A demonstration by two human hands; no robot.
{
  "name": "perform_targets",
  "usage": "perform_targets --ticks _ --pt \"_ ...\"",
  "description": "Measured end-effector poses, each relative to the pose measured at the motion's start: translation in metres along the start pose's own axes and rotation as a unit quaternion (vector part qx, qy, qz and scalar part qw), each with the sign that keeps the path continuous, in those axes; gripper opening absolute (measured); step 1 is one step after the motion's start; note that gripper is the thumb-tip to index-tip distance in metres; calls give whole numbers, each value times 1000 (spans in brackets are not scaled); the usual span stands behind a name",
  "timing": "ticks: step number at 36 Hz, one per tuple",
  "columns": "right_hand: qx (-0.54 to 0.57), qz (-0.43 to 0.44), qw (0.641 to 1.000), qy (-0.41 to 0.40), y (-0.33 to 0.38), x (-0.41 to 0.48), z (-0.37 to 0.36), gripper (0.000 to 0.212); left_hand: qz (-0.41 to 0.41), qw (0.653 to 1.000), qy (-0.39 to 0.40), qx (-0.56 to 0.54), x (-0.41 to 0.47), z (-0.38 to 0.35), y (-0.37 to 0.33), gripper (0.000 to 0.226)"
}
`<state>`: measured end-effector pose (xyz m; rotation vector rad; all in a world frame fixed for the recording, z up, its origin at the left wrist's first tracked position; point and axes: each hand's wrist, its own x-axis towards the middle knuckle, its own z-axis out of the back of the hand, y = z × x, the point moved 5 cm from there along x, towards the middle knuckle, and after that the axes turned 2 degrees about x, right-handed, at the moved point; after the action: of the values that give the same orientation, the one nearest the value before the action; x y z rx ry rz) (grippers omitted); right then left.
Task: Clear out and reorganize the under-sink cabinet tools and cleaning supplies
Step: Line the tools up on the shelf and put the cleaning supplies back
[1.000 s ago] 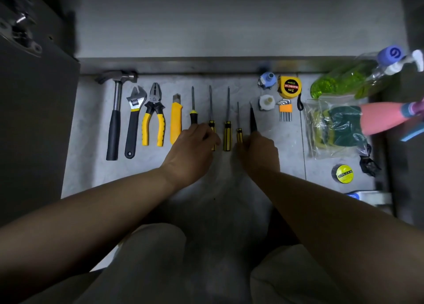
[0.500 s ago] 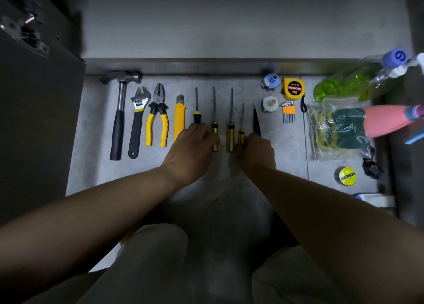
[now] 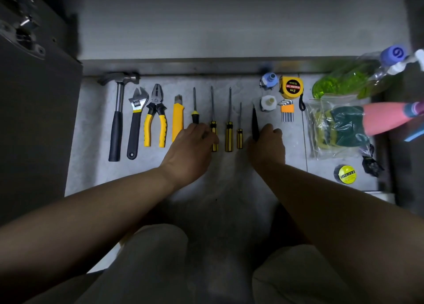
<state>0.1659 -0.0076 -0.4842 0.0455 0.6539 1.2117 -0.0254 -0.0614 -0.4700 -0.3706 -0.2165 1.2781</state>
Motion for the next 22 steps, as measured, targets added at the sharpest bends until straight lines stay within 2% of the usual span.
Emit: perform_targets --ticks 9,15,19,22 --pt "30 -3 999 17 2 1 -5 24 4 1000 2 4 0 -1 3 24" --pt "55 8 998 -21 12 -4 -1 33 36 999 -16 -18 -3 9 11 22" --pt "76 81 993 -28 44 -13 -2 29 149 980 -50 -119 -16 26 43 29" --pt "88 134 987 -1 76 -23 -10 28 275 944 -115 -140 -34 44 80 26"
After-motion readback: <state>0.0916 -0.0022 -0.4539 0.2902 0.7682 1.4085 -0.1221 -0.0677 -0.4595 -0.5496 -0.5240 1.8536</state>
